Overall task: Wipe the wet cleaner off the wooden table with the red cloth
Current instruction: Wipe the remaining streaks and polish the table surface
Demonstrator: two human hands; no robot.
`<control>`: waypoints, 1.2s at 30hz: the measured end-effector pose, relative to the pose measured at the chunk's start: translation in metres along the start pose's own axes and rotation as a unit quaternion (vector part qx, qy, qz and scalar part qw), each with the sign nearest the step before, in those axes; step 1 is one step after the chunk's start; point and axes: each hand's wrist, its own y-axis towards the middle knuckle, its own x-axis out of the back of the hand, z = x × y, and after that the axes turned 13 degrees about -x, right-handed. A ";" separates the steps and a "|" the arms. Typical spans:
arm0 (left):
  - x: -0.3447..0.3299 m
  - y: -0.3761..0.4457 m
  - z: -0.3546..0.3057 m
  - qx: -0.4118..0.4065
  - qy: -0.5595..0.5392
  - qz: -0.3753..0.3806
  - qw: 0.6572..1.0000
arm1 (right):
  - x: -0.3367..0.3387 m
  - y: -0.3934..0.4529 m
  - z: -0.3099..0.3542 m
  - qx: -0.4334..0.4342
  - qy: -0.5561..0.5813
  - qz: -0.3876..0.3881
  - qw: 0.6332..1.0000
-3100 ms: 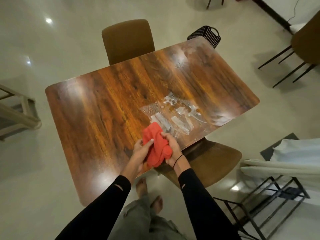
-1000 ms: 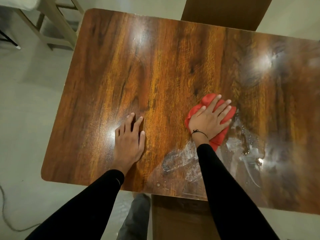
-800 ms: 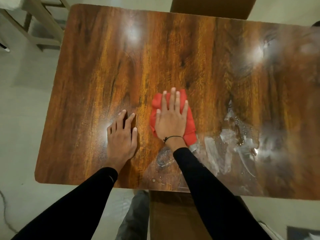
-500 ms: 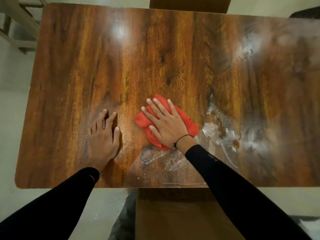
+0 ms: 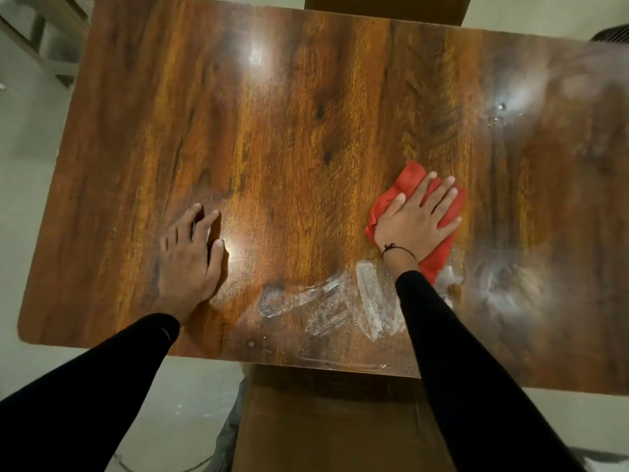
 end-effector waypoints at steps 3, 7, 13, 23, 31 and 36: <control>0.000 0.003 -0.001 0.001 0.005 -0.003 1.000 | -0.001 -0.016 0.014 -0.046 0.014 0.007 0.999; -0.002 0.001 -0.006 0.007 0.011 -0.004 1.000 | -0.007 -0.050 0.029 0.060 -0.001 0.016 0.998; -0.002 0.001 -0.010 0.007 0.010 -0.009 1.000 | -0.014 -0.100 0.053 0.302 -0.008 0.042 0.952; -0.006 0.002 -0.005 -0.008 0.007 -0.008 1.000 | 0.004 -0.004 -0.042 0.537 -0.075 0.019 0.840; 0.002 -0.001 -0.010 -0.010 0.017 -0.022 1.000 | -0.006 -0.061 0.027 0.221 -0.024 0.000 0.975; 0.006 -0.002 -0.004 -0.014 -0.032 -0.035 0.999 | -0.017 -0.141 0.065 0.372 -0.009 0.003 0.928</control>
